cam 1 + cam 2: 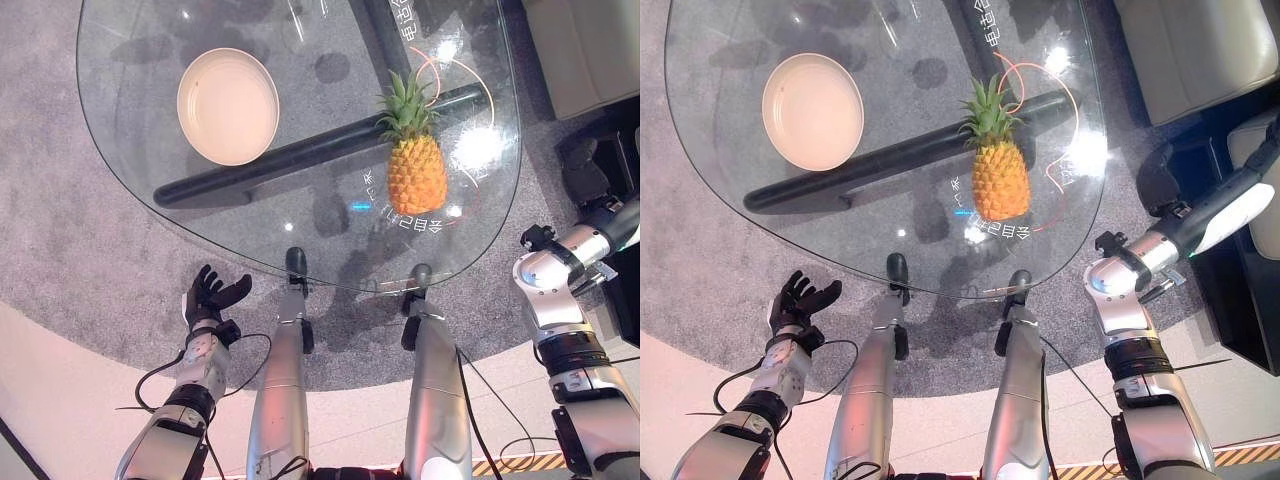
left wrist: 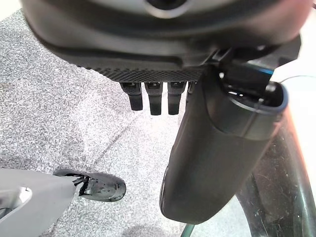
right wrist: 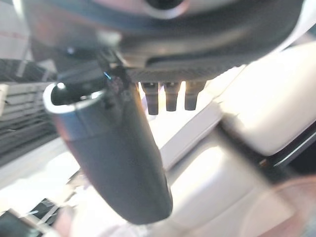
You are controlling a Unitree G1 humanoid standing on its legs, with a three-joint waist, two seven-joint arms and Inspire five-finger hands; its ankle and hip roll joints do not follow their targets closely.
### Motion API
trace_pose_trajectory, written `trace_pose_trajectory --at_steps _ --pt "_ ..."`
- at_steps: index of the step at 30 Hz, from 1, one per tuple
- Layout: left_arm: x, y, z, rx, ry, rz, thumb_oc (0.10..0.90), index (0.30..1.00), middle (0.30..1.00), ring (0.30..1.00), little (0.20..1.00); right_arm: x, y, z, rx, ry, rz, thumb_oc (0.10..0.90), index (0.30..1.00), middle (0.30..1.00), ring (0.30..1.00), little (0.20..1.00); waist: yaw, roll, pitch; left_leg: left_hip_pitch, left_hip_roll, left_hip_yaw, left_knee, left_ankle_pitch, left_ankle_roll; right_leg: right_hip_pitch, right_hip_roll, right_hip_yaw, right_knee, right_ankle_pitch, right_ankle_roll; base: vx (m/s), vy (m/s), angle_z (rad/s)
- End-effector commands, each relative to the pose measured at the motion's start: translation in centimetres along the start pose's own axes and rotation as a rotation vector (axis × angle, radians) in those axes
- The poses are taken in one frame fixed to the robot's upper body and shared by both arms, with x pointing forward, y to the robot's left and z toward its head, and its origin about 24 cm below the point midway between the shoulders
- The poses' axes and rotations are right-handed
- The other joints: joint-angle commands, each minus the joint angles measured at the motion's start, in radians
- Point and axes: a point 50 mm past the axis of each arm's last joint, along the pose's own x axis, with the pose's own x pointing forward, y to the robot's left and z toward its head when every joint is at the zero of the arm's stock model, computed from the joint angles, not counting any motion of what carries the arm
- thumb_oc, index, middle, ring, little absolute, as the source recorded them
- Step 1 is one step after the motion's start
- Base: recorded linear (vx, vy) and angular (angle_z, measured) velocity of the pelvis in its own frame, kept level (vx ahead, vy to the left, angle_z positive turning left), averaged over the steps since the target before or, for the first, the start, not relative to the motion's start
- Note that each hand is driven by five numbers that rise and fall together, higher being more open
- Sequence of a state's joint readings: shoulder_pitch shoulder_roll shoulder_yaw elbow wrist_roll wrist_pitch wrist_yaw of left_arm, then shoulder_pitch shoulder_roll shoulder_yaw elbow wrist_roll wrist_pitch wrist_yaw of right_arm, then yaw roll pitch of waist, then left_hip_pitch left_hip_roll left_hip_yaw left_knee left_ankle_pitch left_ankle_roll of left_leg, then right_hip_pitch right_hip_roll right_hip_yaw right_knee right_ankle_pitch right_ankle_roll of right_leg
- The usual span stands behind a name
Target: Pick up the fruit to the plate
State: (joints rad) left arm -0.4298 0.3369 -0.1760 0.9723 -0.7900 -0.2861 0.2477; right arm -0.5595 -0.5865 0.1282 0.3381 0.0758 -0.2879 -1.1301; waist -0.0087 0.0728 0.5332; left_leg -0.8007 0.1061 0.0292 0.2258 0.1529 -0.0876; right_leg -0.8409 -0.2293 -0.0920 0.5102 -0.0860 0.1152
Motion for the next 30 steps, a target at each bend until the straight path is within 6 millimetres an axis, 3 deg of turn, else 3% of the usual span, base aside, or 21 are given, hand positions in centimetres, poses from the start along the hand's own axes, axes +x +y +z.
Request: trace_pose_trajectory --at_steps 1,4,10,23,30 --pt "-0.2 3.6 0.0 0.048 -0.022 0.104 0.800 0.900 0.900 0.900 0.900 0.0 0.4 3.9 0.097 -0.209 0.079 0.800 0.900 0.900 0.900 0.900 -0.017 -0.035 -0.013 0.006 -0.055 -0.002 0.107 -0.132 0.023 0.023 0.027 -0.032 -0.134 0.096 0.016 0.01 0.033 -0.02" --pt "-0.6 3.5 -0.7 0.038 -0.017 0.101 0.800 0.900 0.900 0.900 0.900 -2.5 2.0 6.4 0.172 -0.262 0.304 0.800 0.900 0.900 0.900 0.900 -0.023 -0.033 -0.013 0.008 -0.058 0.005 0.100 -0.127 0.023 0.024 0.029 -0.026 -0.139 0.093 0.012 0.01 0.040 0.00" --pt "-1.0 2.8 -1.4 0.032 -0.014 0.091 0.800 0.900 0.900 0.900 0.900 -4.7 3.8 8.7 0.180 -0.339 0.537 0.800 0.900 0.900 0.900 0.900 -0.020 -0.028 -0.013 0.013 -0.061 0.011 0.090 -0.121 0.021 0.031 0.029 -0.030 -0.148 0.090 0.007 0.00 0.008 -0.02" --pt "-1.4 1.7 -2.5 0.032 0.022 0.068 0.800 0.900 0.900 0.900 0.900 -8.1 6.0 10.8 0.255 -0.275 0.806 0.800 0.900 0.900 0.900 0.900 -0.010 -0.010 -0.013 0.046 -0.062 0.031 0.062 -0.103 0.013 0.055 0.022 -0.037 -0.158 0.085 -0.002 0.01 0.009 -0.01" --pt "-1.5 1.5 -2.9 0.042 0.036 0.059 0.800 0.900 0.900 0.900 0.900 -9.0 6.6 10.4 0.235 -0.205 0.864 0.800 0.900 0.900 0.900 0.900 -0.006 -0.006 -0.013 0.059 -0.059 0.038 0.052 -0.095 0.011 0.064 0.018 -0.040 -0.159 0.085 -0.004 0.00 0.000 0.00"
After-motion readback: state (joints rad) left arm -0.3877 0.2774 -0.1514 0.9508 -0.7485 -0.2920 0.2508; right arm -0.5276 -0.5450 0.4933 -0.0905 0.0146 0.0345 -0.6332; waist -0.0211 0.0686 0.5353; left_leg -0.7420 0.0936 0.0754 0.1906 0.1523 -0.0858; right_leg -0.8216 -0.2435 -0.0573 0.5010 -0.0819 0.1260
